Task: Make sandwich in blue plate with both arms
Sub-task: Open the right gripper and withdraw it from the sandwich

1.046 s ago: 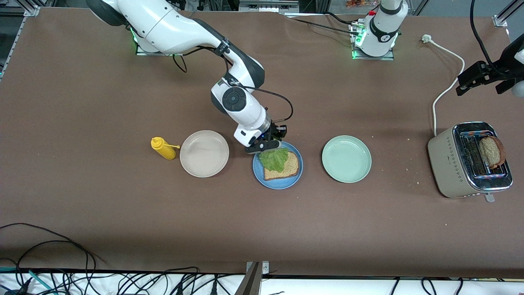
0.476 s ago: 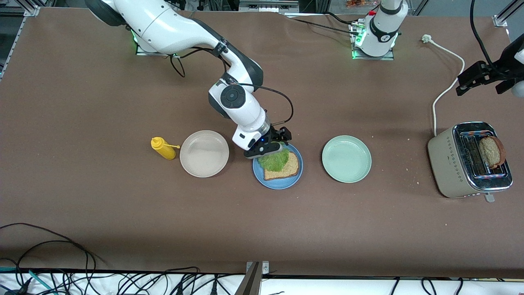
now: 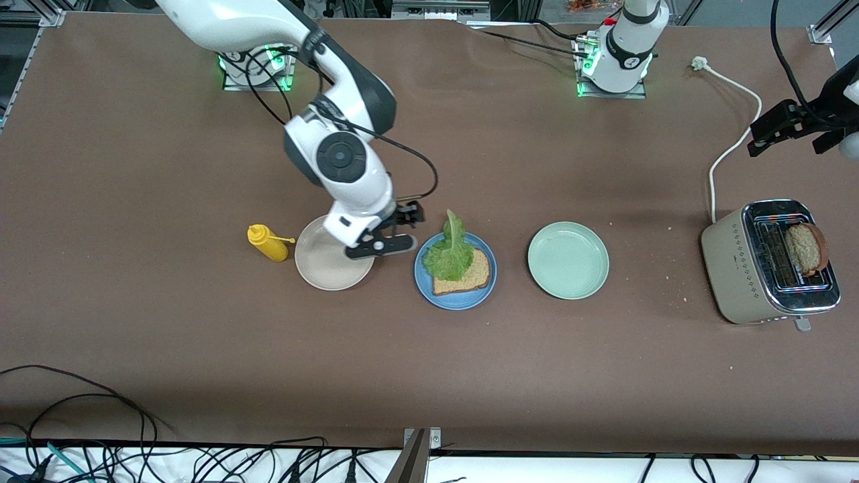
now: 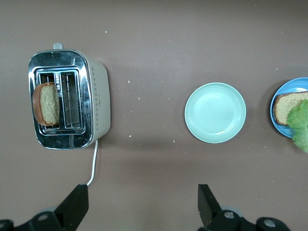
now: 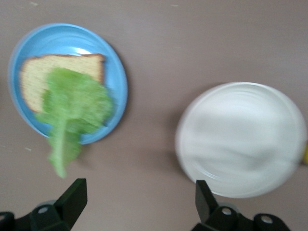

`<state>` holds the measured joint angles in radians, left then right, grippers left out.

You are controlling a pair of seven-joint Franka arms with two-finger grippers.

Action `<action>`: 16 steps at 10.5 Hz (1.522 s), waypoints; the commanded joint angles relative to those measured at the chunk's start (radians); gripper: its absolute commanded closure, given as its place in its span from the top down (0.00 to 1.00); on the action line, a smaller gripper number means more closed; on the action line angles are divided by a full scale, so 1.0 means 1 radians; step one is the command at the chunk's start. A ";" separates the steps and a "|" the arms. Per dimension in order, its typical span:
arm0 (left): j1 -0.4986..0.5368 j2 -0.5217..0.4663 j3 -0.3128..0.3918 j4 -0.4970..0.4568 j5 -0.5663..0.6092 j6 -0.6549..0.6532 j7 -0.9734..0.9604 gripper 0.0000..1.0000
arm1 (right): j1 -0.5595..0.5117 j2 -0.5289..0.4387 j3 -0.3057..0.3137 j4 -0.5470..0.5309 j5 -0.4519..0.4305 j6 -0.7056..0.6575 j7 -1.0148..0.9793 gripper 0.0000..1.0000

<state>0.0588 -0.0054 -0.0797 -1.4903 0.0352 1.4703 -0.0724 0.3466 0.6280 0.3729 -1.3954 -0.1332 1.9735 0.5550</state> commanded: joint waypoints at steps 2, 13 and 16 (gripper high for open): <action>0.003 -0.001 -0.006 0.015 0.032 -0.013 0.009 1.00 | -0.052 -0.143 -0.132 -0.028 -0.008 -0.304 -0.241 1.00; 0.003 -0.001 -0.008 0.015 0.034 -0.013 0.009 1.00 | -0.066 -0.414 -0.701 -0.516 0.375 -0.115 -1.442 1.00; 0.003 -0.001 -0.009 0.015 0.032 -0.013 0.009 1.00 | -0.142 -0.289 -0.703 -0.508 0.640 -0.097 -1.828 1.00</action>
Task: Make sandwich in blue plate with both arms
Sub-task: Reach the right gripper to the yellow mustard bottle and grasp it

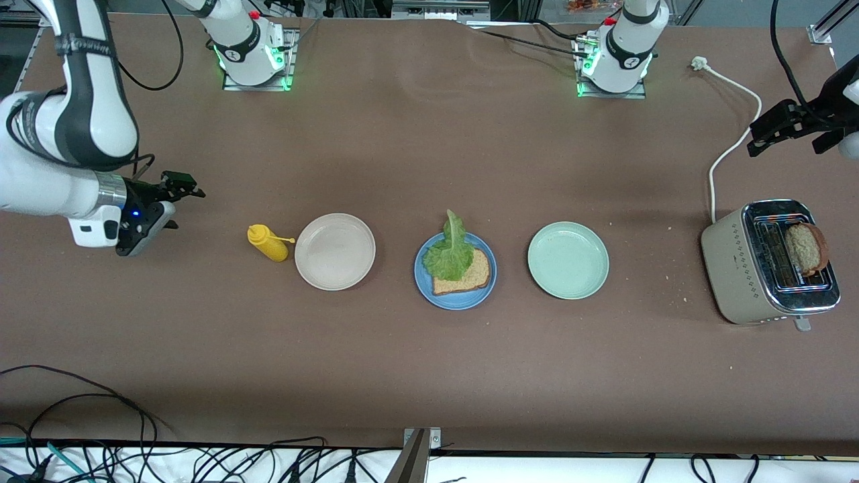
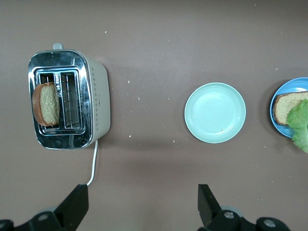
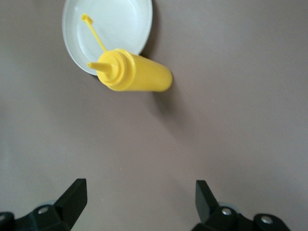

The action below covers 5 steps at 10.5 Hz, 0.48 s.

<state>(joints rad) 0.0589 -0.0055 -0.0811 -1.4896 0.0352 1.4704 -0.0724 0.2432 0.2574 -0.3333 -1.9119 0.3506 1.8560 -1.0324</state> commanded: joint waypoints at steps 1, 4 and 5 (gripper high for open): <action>0.002 -0.001 -0.008 0.014 0.032 -0.013 0.009 1.00 | -0.067 0.126 0.003 0.010 0.253 0.014 -0.409 1.00; 0.002 -0.001 -0.006 0.014 0.032 -0.013 0.009 1.00 | -0.093 0.230 0.003 0.021 0.506 0.002 -0.780 1.00; 0.002 -0.002 -0.006 0.012 0.032 -0.013 0.009 1.00 | -0.093 0.250 0.005 0.022 0.554 -0.026 -0.845 1.00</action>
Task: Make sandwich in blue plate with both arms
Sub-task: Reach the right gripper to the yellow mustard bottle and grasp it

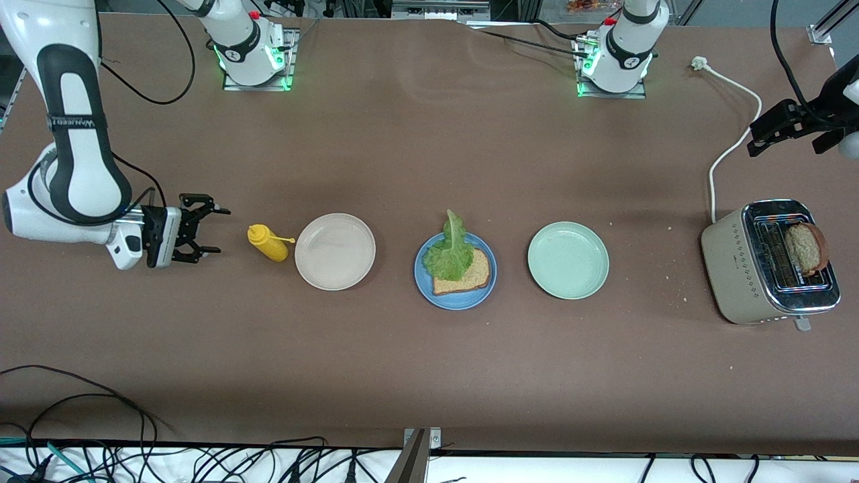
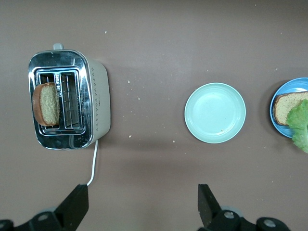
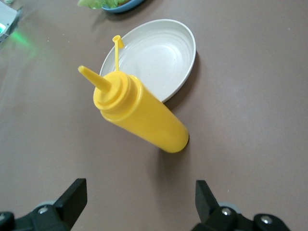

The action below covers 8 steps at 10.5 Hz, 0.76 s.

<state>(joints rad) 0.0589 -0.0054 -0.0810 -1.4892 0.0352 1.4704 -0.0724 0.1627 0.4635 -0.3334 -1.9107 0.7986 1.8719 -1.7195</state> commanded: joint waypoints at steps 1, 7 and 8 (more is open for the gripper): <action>0.002 -0.001 -0.006 0.014 0.032 -0.013 0.009 1.00 | -0.017 0.081 0.004 0.030 0.169 -0.097 -0.232 1.00; 0.002 -0.001 -0.006 0.014 0.032 -0.013 0.009 1.00 | -0.051 0.222 0.007 0.073 0.401 -0.301 -0.619 1.00; 0.002 -0.001 -0.006 0.012 0.032 -0.013 0.009 1.00 | -0.049 0.230 0.008 0.076 0.416 -0.313 -0.644 1.00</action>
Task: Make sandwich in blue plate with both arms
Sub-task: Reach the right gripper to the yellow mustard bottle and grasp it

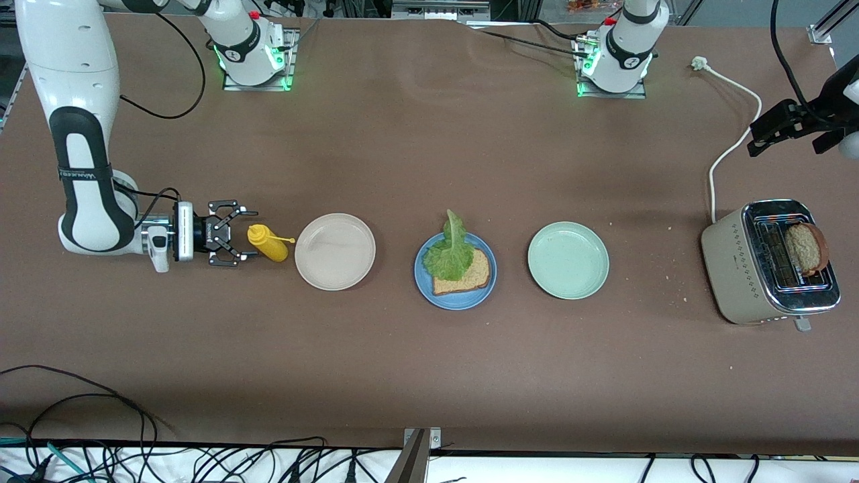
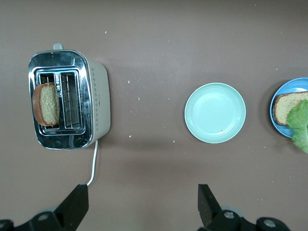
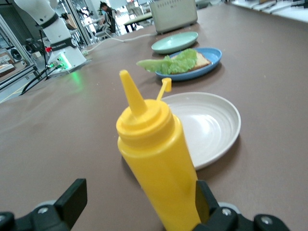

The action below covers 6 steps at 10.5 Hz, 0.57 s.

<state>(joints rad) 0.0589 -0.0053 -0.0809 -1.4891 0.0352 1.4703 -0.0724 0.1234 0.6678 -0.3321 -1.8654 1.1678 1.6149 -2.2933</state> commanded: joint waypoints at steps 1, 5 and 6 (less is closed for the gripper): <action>0.003 -0.001 -0.007 0.012 0.032 -0.013 0.009 1.00 | -0.010 0.030 0.007 0.035 0.055 -0.056 -0.098 1.00; 0.003 -0.001 -0.007 0.012 0.032 -0.013 0.009 1.00 | -0.008 0.053 0.031 0.040 0.113 -0.064 -0.146 0.94; 0.003 -0.001 -0.007 0.012 0.032 -0.013 0.009 1.00 | -0.007 0.067 0.041 0.042 0.127 -0.063 -0.147 0.85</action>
<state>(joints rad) 0.0589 -0.0053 -0.0809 -1.4891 0.0352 1.4704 -0.0724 0.1239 0.6956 -0.3162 -1.8443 1.2491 1.5693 -2.4115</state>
